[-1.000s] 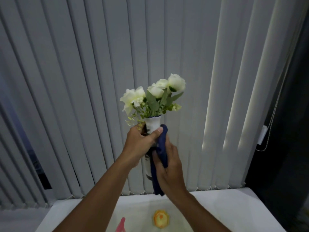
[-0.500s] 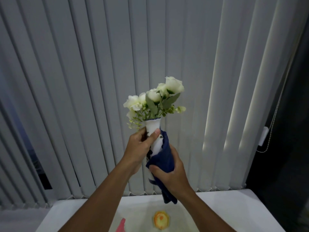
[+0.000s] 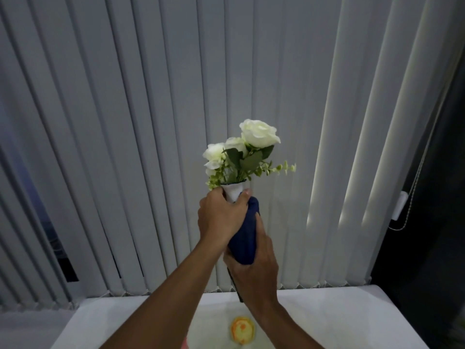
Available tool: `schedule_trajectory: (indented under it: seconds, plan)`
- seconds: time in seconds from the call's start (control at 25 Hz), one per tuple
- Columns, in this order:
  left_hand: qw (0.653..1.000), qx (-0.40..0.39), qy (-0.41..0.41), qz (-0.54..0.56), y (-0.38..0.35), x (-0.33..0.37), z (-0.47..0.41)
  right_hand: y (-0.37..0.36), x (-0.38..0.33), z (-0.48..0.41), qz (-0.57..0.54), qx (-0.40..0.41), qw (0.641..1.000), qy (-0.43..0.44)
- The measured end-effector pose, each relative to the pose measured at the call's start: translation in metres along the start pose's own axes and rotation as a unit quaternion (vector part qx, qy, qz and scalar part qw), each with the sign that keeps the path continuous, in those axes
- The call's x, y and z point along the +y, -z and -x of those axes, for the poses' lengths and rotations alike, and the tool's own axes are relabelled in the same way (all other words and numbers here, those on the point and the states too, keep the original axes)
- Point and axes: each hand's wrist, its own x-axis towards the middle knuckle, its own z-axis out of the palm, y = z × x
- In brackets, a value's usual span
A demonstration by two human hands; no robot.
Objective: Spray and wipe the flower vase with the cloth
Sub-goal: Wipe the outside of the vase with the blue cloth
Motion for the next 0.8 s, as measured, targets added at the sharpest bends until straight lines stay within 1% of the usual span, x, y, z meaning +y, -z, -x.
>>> schedule_trajectory:
  seconds: [0.04, 0.08, 0.12, 0.16, 0.24, 0.32, 0.4, 0.48, 0.52, 0.64, 0.72, 0.8]
  plan:
    - [1.0, -0.011, -0.002, -0.008, 0.004, -0.002, -0.002, 0.002, 0.005, 0.001, -0.029, -0.036, 0.999, 0.0]
    - [1.0, -0.015, -0.003, -0.015, 0.007, -0.004, -0.004, 0.005, 0.01, 0.005, -0.084, -0.078, 0.993, -0.007]
    - [1.0, -0.012, -0.002, -0.025, 0.009, -0.006, -0.004, 0.007, 0.016, 0.011, -0.138, -0.114, 0.983, -0.027]
    - [0.999, -0.003, 0.001, -0.034, 0.012, -0.009, -0.005, 0.009, 0.021, 0.019, -0.166, -0.138, 0.975, -0.056]
    - [0.999, 0.006, 0.003, -0.051, 0.013, -0.011, -0.004, 0.009, 0.029, 0.034, -0.157, -0.138, 0.972, -0.11]
    - [0.997, -0.005, -0.003, -0.071, 0.009, -0.016, 0.001, 0.009, 0.023, 0.033, -0.159, -0.129, 0.967, -0.155]
    - [0.995, -0.034, -0.009, -0.089, 0.005, -0.019, 0.007, 0.011, 0.007, 0.008, -0.188, -0.124, 0.957, -0.18]
    - [0.995, -0.064, -0.006, -0.079, 0.002, -0.021, 0.007, 0.016, -0.009, -0.025, -0.234, -0.122, 0.943, -0.201]
    - [0.996, -0.074, 0.001, -0.058, 0.003, -0.022, 0.004, 0.018, -0.012, -0.04, -0.266, -0.131, 0.928, -0.227]
    - [0.995, -0.089, 0.046, 0.024, 0.005, -0.017, -0.008, 0.027, -0.009, -0.06, -0.346, -0.167, 0.863, -0.327]
    - [0.993, -0.089, 0.058, 0.047, 0.005, -0.013, -0.016, 0.027, 0.0, -0.057, -0.386, -0.197, 0.821, -0.373]
    - [0.994, -0.078, 0.054, 0.054, 0.002, -0.011, -0.021, 0.024, 0.01, -0.049, -0.431, -0.187, 0.782, -0.41]
